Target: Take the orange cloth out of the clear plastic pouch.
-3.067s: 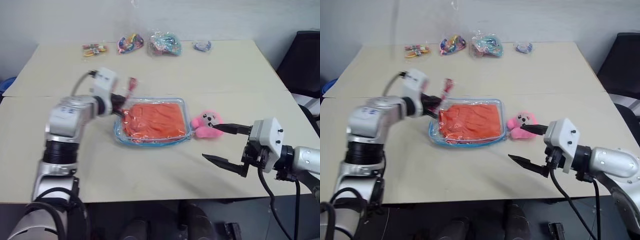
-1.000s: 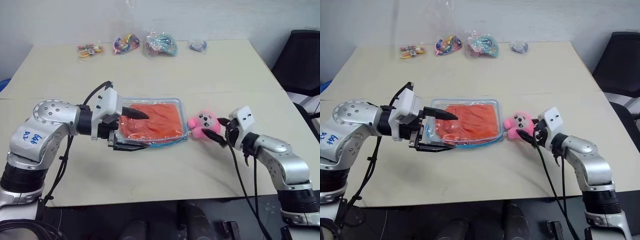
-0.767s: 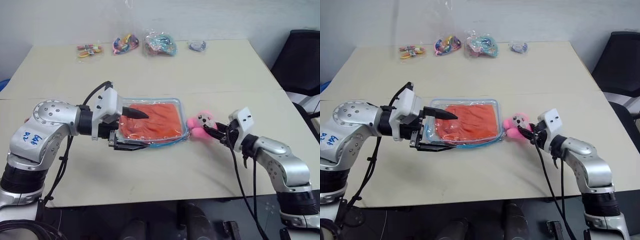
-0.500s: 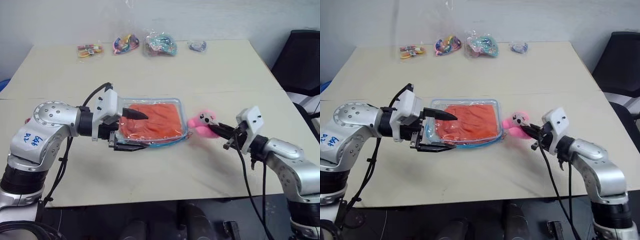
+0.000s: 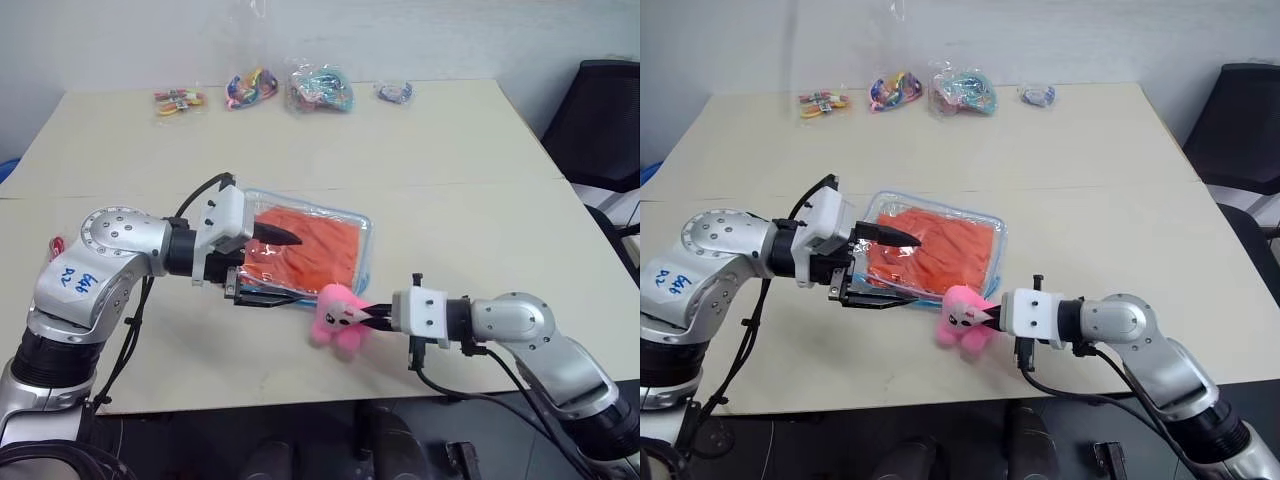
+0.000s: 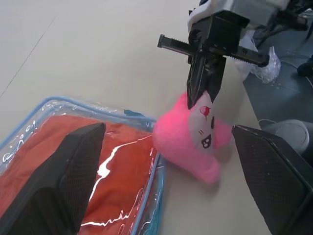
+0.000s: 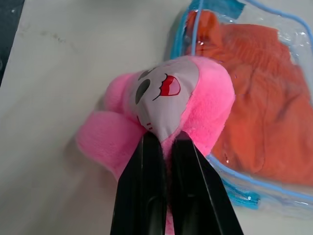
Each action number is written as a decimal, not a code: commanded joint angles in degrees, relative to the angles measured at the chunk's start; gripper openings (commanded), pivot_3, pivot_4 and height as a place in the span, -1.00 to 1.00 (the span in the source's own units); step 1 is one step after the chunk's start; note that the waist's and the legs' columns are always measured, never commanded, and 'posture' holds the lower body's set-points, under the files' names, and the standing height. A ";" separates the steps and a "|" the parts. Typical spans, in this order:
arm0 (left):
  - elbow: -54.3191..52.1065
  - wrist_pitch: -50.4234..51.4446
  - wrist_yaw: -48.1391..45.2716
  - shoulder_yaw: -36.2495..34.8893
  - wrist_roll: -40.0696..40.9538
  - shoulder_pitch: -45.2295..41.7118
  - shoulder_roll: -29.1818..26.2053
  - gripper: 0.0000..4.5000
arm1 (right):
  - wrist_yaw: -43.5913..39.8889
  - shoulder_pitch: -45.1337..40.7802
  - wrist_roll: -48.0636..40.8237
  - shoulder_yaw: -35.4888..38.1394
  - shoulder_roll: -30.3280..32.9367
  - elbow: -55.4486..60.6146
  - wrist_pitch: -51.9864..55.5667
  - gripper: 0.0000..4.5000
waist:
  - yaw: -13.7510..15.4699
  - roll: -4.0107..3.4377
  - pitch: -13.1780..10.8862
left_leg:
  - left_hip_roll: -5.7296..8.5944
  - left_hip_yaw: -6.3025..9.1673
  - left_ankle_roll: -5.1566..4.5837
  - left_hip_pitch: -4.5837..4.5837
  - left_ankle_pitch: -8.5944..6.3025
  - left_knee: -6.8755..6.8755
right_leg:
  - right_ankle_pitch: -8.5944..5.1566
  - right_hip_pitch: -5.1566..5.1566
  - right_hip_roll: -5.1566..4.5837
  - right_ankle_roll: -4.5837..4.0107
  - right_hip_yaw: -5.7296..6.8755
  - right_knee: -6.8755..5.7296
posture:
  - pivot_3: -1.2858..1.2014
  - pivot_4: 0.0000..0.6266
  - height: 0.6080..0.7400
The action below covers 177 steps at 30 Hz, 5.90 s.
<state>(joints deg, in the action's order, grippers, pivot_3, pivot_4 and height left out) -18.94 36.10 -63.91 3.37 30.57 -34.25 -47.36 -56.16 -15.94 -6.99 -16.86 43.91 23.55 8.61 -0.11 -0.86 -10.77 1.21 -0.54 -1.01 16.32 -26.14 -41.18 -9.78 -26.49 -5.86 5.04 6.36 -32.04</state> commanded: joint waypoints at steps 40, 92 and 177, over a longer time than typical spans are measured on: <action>6.55 5.38 3.11 14.56 -6.37 1.69 11.57 0.54 | 0.92 10.14 3.43 20.76 9.15 9.10 -9.17 0.98 | 1.20 0.00 0.00 | -0.02 -0.06 -0.03 0.07 -0.01 -0.03 | 0.00 0.06 0.03 0.00 -0.11 -0.01 | 0.03 -0.52 1.00; -2.08 5.23 3.87 5.94 -6.28 10.27 -0.17 -0.82 | 2.05 -11.85 13.68 2.97 -2.80 -22.05 -34.50 -0.99 | -0.08 -0.01 -0.01 | -0.09 0.02 0.00 0.01 -0.02 -0.03 | -0.01 -0.03 0.05 -0.03 -0.08 0.00 | 0.03 -0.52 1.00; 34.78 -58.75 -5.33 13.22 -35.43 -10.21 4.25 0.60 | 10.55 23.98 -35.26 35.60 10.58 23.59 19.98 1.00 | 1.87 0.03 -0.03 | -0.11 -0.28 -0.27 0.29 -0.24 -0.23 | 0.07 0.08 0.15 0.06 -0.07 0.04 | 0.03 -0.52 1.00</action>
<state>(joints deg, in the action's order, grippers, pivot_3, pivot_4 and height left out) 15.99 -22.01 -69.65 17.95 -5.16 -43.61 -43.12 -45.79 7.89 -42.61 16.80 54.92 45.13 28.90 1.76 -0.83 -10.79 1.10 -0.82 -1.28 16.60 -26.38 -41.41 -9.71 -26.40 -5.71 5.10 6.29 -32.00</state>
